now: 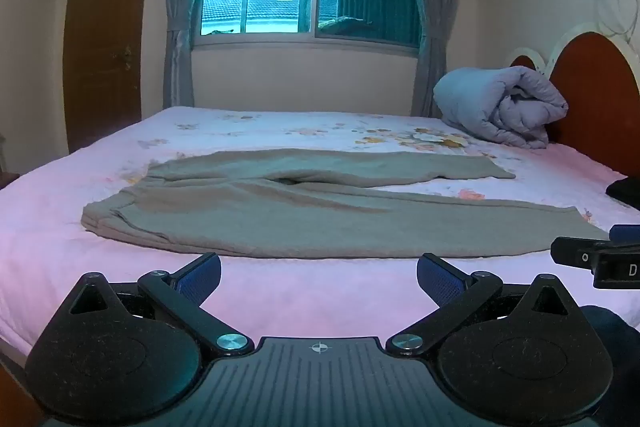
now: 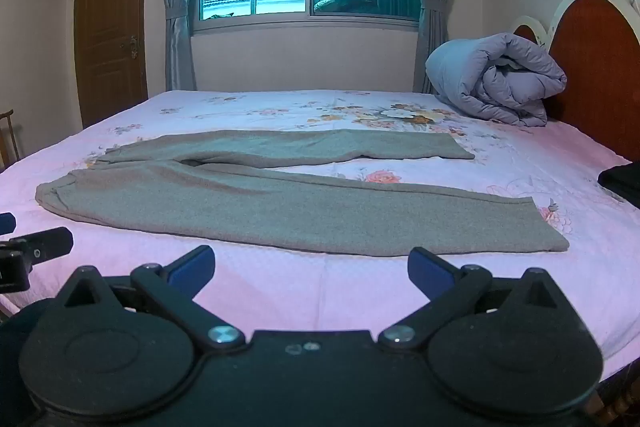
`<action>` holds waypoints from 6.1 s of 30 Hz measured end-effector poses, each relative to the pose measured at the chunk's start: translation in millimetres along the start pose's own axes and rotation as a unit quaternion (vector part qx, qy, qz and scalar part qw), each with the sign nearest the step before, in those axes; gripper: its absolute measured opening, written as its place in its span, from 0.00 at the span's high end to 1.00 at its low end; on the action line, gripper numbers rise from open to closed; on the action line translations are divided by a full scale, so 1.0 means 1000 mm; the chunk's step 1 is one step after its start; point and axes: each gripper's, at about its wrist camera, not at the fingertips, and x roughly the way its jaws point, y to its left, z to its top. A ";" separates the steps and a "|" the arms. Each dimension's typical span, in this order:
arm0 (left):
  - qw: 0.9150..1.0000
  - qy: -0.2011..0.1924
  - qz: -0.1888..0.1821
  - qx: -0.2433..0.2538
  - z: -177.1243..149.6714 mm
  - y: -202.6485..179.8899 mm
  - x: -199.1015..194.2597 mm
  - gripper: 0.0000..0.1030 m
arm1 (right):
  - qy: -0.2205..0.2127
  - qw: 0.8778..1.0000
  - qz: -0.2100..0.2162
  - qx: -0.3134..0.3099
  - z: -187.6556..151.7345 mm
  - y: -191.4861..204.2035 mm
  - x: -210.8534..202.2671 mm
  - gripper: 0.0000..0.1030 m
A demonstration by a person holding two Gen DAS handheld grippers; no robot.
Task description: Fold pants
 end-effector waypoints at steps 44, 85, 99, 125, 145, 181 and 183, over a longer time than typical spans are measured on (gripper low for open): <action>1.000 0.004 0.005 0.001 -0.001 0.006 0.002 0.00 | 0.003 1.000 0.000 0.002 0.001 -0.002 0.000 0.06; 1.000 0.011 0.009 0.012 -0.003 0.004 0.005 0.00 | 0.004 1.000 0.000 0.003 0.000 -0.001 0.001 0.06; 1.000 0.020 0.013 0.001 -0.002 0.006 0.006 0.00 | 0.008 1.000 0.004 0.007 0.001 -0.004 0.001 0.06; 0.988 0.117 0.102 0.003 0.149 0.264 0.347 0.00 | 0.025 0.999 -0.005 0.031 0.192 -0.106 0.272 0.06; 0.974 0.208 0.062 -0.061 0.105 0.330 0.519 0.31 | 0.092 0.992 0.084 -0.025 0.190 -0.048 0.461 0.06; 0.994 0.043 -0.093 -0.042 0.167 0.336 0.364 0.85 | 0.109 0.932 0.197 -0.284 0.236 0.001 0.369 1.00; 0.993 0.039 -0.103 -0.036 0.162 0.338 0.336 0.85 | 0.101 0.932 0.191 -0.291 0.229 -0.001 0.330 1.00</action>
